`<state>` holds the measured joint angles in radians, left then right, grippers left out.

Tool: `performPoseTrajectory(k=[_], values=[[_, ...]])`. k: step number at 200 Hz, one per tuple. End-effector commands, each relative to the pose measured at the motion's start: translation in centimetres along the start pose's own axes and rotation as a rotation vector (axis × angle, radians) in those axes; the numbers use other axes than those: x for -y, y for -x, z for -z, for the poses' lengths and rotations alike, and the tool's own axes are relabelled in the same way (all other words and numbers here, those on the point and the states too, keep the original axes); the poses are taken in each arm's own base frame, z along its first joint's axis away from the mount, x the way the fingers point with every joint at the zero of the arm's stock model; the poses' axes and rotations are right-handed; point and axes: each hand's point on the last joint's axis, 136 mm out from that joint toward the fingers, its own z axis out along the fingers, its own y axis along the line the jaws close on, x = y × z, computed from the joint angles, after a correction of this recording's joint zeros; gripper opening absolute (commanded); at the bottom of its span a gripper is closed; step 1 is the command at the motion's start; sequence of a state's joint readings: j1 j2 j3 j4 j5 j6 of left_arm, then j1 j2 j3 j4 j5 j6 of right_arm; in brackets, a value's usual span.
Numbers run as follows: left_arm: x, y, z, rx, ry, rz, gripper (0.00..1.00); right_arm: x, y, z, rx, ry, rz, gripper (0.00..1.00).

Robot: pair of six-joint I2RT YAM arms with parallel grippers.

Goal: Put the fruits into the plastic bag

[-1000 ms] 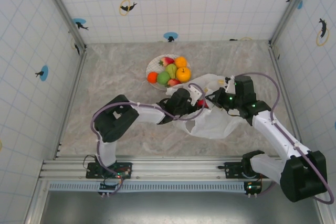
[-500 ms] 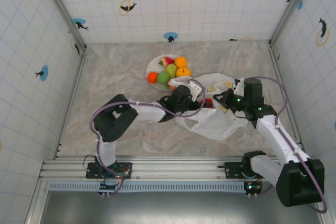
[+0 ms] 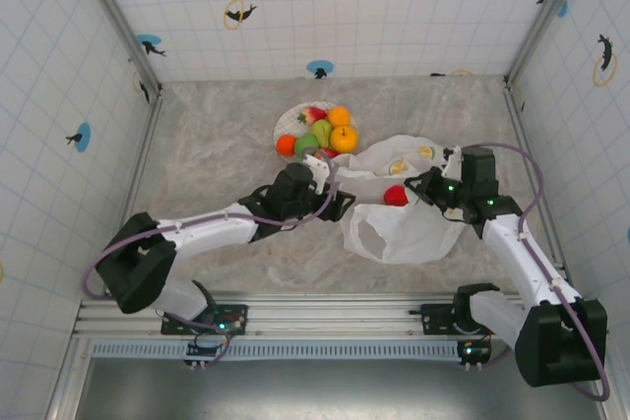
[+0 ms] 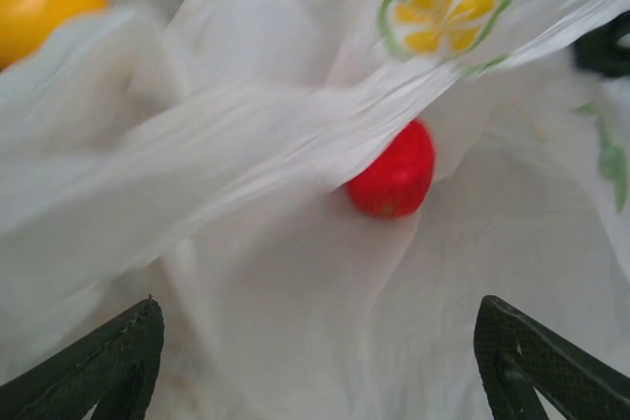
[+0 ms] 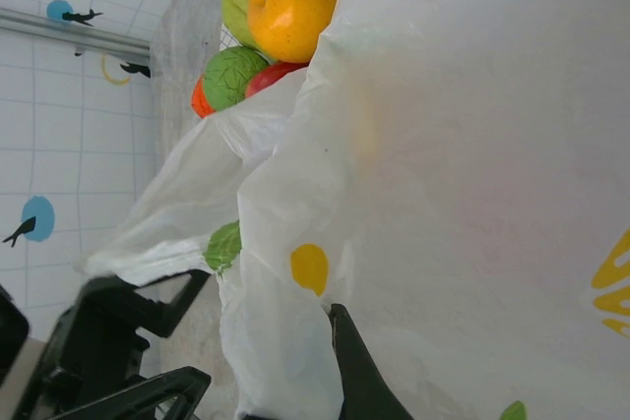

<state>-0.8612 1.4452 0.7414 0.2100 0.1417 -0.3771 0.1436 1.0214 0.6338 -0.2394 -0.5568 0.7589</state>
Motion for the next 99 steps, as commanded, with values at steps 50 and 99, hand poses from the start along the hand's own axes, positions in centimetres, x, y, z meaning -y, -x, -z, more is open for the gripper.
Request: performPoseTrajectory(k=[50, 99], values=[[-1.2, -4.8, -2.7, -0.134, -0.01, 0.355, 0.76, -0.4, 0.8, -0.1, 0.04, 0.029, -0.002, 0.0], [1.2, -3.6, -5.8, -0.163, -0.146, 0.346, 0.16, 0.1, 1.3, 0.6, 0.037, -0.062, 0.063, 0.0]])
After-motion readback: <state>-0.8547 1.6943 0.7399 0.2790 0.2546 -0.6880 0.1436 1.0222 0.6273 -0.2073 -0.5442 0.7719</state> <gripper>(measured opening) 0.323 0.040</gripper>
